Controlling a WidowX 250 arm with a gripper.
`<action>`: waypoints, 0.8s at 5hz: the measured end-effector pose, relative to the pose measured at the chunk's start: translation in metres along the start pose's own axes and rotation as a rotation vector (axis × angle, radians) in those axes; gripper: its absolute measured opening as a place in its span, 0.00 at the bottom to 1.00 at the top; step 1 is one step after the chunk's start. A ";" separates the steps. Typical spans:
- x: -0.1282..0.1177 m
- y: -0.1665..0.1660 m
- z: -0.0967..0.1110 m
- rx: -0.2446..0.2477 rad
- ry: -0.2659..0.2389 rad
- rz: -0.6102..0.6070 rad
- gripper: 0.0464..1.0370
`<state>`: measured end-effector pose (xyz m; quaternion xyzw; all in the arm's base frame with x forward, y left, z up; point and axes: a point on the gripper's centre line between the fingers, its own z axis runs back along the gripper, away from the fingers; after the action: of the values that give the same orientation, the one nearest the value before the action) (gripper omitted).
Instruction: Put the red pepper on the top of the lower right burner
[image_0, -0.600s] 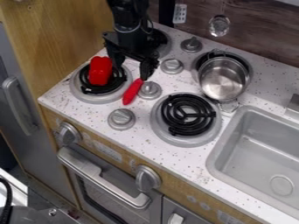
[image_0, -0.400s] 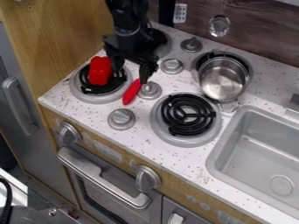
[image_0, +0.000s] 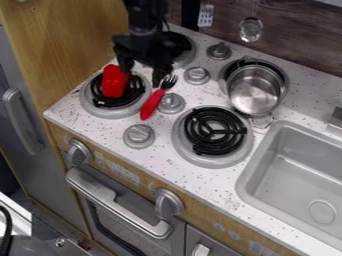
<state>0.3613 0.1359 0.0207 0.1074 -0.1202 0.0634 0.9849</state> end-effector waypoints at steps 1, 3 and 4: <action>0.013 0.025 -0.010 0.070 0.016 0.057 0.96; 0.004 0.058 -0.040 0.165 0.154 0.188 0.96; -0.001 0.052 -0.053 0.142 0.223 0.221 0.96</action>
<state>0.3641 0.1986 -0.0198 0.1550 -0.0164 0.1912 0.9691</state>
